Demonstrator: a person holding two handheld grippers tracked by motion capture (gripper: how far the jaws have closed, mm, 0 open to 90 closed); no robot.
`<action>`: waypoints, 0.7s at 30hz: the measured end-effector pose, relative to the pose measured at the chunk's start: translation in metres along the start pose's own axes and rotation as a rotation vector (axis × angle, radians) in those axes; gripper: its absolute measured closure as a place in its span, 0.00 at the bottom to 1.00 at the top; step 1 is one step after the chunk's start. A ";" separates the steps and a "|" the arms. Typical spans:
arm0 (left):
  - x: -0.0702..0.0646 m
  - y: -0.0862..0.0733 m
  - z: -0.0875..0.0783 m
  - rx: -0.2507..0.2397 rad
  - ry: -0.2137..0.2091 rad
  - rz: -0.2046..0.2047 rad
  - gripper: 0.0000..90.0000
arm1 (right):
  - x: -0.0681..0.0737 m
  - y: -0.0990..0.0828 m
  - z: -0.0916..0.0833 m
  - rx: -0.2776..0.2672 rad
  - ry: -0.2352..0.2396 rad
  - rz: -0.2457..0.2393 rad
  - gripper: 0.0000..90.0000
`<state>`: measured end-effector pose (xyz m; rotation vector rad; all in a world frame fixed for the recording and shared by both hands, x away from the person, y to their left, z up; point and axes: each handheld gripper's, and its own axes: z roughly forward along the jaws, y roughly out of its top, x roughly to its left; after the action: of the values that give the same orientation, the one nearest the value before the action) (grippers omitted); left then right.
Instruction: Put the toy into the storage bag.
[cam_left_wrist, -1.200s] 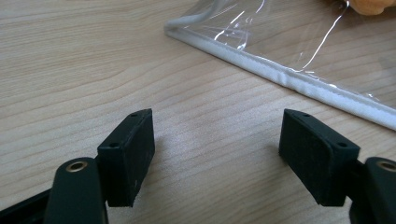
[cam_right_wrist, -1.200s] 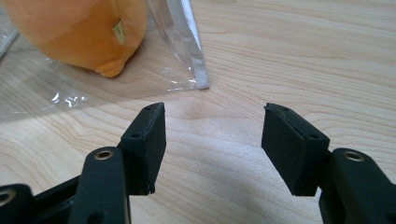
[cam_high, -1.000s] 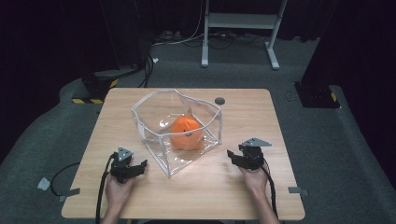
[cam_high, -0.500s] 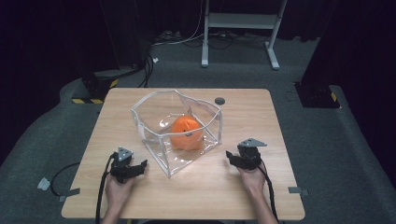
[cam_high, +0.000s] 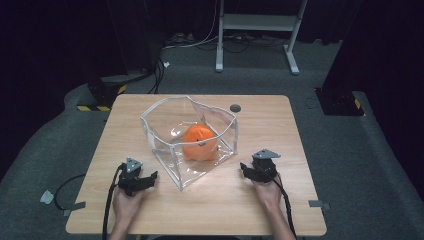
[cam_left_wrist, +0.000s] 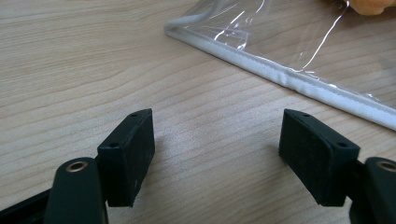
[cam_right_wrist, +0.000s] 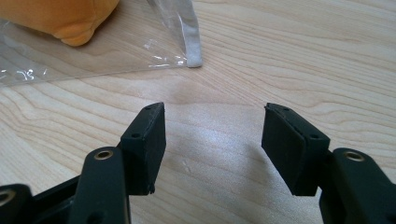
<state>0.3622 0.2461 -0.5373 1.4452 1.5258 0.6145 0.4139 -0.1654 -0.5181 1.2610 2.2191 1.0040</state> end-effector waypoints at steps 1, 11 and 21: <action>0.000 0.000 0.000 0.000 0.000 0.000 0.30 | 0.000 0.000 0.000 -0.001 -0.001 0.001 0.44; 0.000 0.000 0.000 0.000 0.000 0.000 0.30 | 0.002 -0.001 0.005 0.007 -0.010 -0.002 0.44; 0.000 0.000 0.000 0.000 0.000 -0.001 0.30 | 0.004 0.000 0.008 0.021 -0.014 0.000 0.44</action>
<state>0.3622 0.2461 -0.5373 1.4439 1.5264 0.6143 0.4167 -0.1584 -0.5231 1.2731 2.2244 0.9719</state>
